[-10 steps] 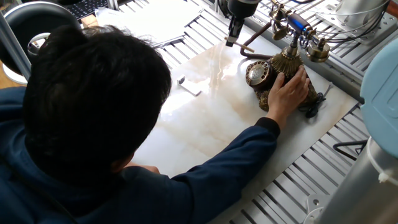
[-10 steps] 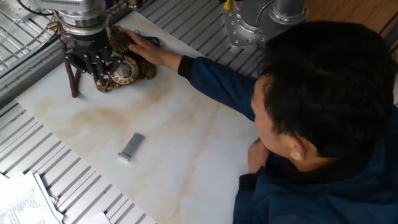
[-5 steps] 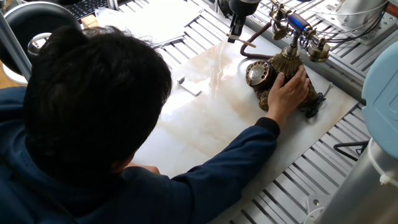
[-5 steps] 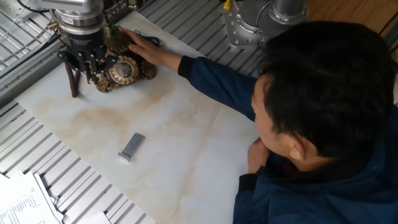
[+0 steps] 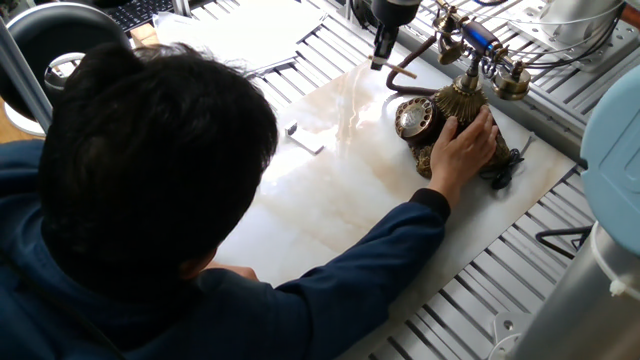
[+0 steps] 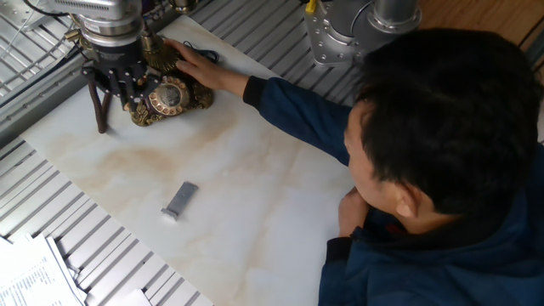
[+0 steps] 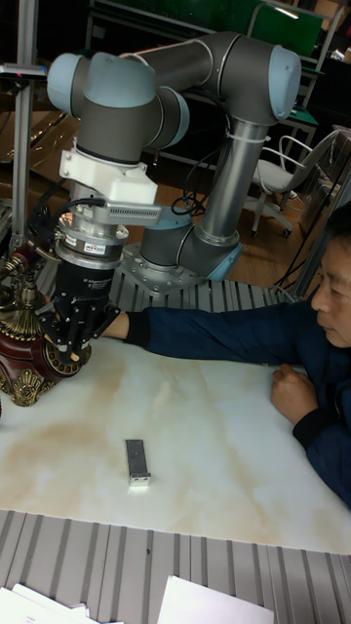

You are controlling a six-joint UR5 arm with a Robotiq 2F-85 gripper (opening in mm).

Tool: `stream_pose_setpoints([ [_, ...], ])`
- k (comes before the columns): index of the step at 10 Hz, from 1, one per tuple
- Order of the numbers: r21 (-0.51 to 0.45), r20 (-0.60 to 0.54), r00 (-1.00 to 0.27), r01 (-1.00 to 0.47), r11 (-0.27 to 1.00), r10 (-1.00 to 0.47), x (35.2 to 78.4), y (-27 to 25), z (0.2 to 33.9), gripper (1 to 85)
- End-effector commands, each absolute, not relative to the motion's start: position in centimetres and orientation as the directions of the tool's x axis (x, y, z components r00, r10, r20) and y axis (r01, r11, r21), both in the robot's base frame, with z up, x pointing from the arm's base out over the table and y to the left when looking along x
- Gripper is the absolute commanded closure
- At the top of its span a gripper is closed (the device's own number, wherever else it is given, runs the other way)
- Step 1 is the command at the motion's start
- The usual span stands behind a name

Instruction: Dial a number on an old rotary phone

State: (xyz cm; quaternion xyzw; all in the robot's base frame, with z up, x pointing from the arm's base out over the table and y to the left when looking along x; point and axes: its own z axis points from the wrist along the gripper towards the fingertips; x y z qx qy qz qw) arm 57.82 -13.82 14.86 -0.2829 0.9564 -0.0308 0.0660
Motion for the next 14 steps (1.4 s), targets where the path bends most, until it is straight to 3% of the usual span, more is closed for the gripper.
stream_pose_setpoints([
  [1, -0.025, -0.110, -0.909, -0.403, 0.915, -0.403, 56.7, -12.9, 15.0, 83.7],
  [6, 0.054, -0.123, -0.943, -0.318, 0.947, -0.310, 55.7, -12.6, 14.5, 83.7],
  [14, -0.011, -0.148, -0.903, -0.406, 0.914, -0.403, 55.2, -13.2, 11.7, 83.7],
])
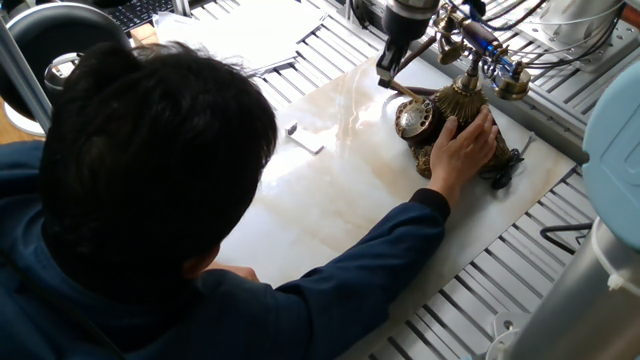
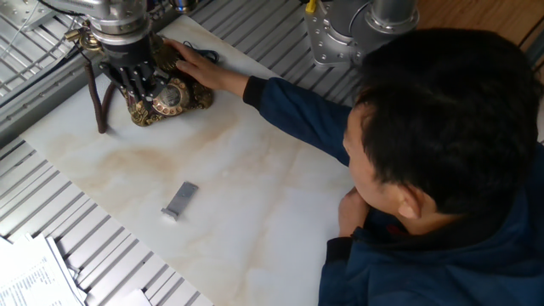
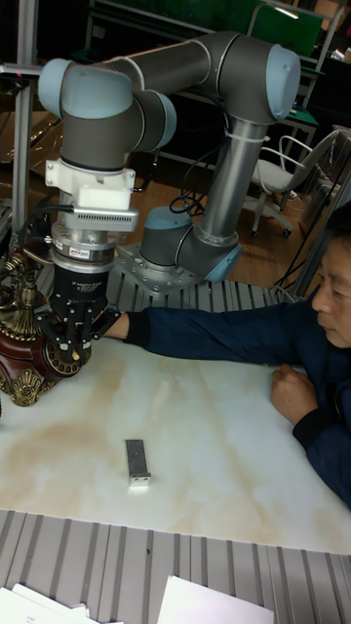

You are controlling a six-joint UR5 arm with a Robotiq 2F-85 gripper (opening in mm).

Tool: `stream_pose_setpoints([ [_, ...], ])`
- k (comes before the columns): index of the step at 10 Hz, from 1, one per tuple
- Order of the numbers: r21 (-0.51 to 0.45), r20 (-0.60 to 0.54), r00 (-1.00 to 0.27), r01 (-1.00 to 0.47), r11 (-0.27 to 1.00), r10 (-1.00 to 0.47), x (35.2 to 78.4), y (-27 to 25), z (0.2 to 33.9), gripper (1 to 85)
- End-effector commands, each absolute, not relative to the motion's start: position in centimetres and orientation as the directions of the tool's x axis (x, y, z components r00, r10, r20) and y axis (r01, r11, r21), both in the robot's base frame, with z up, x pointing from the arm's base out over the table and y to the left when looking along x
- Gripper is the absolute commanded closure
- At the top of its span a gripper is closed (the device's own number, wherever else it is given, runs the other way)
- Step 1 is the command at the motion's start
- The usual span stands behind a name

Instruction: Dial a number on an old rotary phone

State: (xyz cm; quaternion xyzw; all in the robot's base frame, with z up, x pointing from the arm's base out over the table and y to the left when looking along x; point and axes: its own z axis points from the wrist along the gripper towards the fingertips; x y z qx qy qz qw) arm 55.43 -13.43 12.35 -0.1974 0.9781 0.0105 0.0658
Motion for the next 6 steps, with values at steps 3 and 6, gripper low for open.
stream_pose_setpoints([
  [3, -0.050, -0.111, -0.889, -0.441, 0.896, -0.444, 54.0, -14.0, 11.8, 83.7],
  [6, -0.063, -0.104, -0.886, -0.448, 0.892, -0.452, 53.9, -14.5, 11.9, 83.7],
])
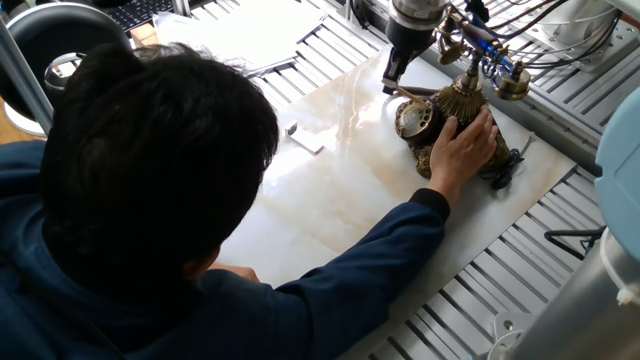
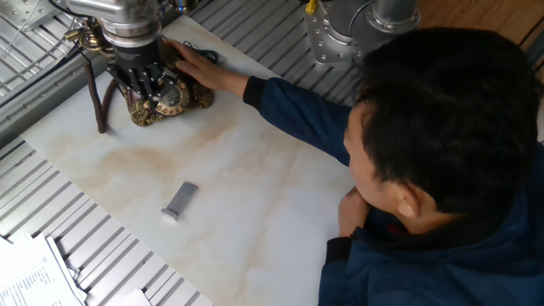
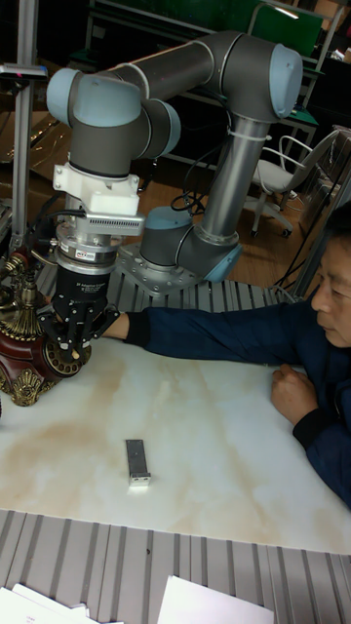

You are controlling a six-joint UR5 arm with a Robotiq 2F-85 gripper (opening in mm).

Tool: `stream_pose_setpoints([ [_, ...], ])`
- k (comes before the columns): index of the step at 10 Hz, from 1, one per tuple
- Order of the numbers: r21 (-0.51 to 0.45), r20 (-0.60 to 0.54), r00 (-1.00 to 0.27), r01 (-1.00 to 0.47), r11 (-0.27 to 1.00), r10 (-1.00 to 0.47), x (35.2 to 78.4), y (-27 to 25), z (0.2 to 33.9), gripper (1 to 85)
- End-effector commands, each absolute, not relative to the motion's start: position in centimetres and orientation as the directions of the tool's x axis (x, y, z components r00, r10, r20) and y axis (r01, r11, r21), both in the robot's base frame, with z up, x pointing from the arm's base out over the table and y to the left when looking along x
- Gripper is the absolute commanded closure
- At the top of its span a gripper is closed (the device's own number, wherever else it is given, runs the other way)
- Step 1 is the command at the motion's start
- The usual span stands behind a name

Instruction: Dial a number on an old rotary phone

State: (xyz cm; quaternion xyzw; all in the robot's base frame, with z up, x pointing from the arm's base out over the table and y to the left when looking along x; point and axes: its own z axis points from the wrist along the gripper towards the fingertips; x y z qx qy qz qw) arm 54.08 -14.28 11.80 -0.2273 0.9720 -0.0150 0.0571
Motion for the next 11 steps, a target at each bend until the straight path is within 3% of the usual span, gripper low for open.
stream_pose_setpoints([
  [1, -0.062, -0.106, -0.886, -0.448, 0.892, -0.452, 54.1, -14.4, 11.9, 83.7],
  [11, -0.032, -0.117, -0.905, -0.408, 0.912, -0.409, 54.7, -13.4, 11.5, 83.7],
])
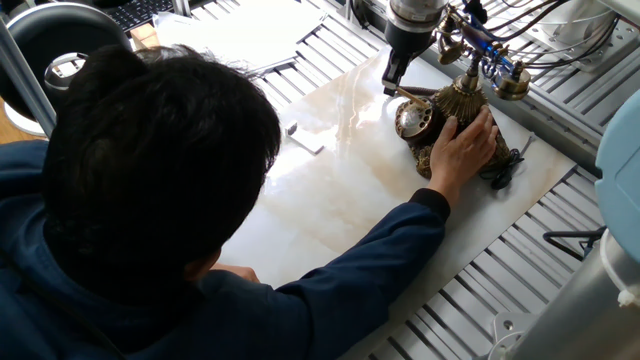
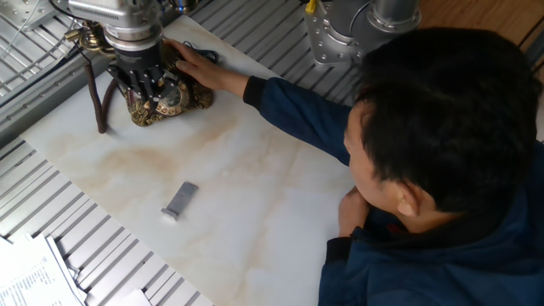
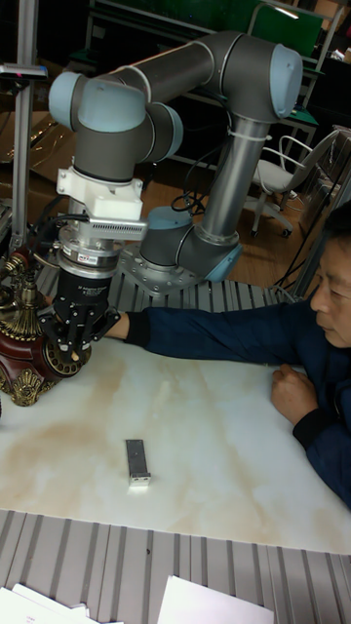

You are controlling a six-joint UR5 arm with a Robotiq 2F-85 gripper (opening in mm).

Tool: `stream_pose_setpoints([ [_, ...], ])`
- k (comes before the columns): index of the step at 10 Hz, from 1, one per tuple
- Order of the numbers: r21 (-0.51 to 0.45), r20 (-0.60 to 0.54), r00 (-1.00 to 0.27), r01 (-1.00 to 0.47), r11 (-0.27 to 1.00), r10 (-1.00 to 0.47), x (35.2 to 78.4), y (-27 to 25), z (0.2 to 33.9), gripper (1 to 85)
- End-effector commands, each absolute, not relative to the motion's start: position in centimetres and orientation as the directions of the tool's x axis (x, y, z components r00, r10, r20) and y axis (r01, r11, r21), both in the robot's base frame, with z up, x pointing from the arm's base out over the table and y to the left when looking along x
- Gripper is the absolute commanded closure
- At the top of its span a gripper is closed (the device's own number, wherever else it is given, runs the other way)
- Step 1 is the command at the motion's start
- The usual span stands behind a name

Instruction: Dial a number on an old rotary phone

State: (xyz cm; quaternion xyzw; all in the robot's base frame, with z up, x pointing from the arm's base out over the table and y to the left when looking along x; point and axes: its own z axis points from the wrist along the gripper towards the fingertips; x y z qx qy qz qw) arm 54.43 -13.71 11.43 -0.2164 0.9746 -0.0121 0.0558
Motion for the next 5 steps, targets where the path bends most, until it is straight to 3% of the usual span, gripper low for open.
stream_pose_setpoints([
  [1, -0.029, -0.120, -0.905, -0.408, 0.913, -0.408, 54.7, -13.7, 11.4, 83.7],
  [5, -0.024, -0.122, -0.907, -0.404, 0.915, -0.404, 53.9, -14.7, 11.6, 83.7],
])
